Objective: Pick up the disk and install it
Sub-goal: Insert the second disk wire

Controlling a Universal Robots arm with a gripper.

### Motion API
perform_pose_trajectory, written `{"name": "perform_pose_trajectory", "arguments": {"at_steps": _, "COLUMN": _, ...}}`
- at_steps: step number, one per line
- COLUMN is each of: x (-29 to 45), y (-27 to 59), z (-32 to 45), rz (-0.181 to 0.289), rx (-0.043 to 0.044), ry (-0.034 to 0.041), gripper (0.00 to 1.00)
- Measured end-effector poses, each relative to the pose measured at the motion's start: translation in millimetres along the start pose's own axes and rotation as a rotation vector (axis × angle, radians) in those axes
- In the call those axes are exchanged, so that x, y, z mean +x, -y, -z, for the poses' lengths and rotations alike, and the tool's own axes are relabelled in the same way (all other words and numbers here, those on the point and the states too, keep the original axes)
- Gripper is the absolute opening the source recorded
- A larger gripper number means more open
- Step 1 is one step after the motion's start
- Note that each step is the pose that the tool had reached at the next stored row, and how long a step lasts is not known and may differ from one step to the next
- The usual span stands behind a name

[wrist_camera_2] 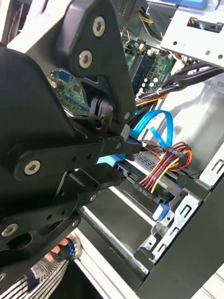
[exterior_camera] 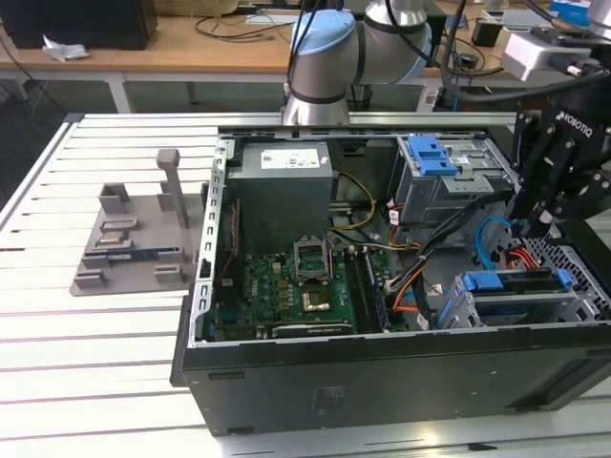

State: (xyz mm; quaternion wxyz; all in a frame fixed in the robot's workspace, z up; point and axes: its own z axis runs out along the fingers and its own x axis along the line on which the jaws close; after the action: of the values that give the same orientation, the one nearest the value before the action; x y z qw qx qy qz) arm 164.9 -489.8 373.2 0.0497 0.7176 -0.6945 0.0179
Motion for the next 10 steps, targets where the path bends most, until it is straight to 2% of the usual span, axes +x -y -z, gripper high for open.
{"name": "perform_pose_trajectory", "arguments": {"at_steps": 5, "x": -0.1, "y": 0.0, "z": -1.3, "rz": 0.0, "rx": 0.0, "ry": -0.0003, "gripper": 0.35}}
{"name": "perform_pose_trajectory", "arguments": {"at_steps": 6, "x": -0.1, "y": 0.0, "z": -1.3, "rz": 0.0, "rx": 0.0, "ry": -0.0004, "gripper": 0.28}}
{"name": "perform_pose_trajectory", "arguments": {"at_steps": 7, "x": -0.1, "y": 0.0, "z": -1.3, "rz": 0.0, "rx": 0.0, "ry": -0.0005, "gripper": 0.28}}
{"name": "perform_pose_trajectory", "arguments": {"at_steps": 9, "x": -0.1, "y": 0.0, "z": -1.3, "rz": 0.0, "rx": 0.0, "ry": -0.0005, "gripper": 0.16}}
{"name": "perform_pose_trajectory", "arguments": {"at_steps": 10, "x": -0.1, "y": 0.0, "z": -1.3, "rz": 0.0, "rx": 0.0001, "ry": -0.0006, "gripper": 0.16}}
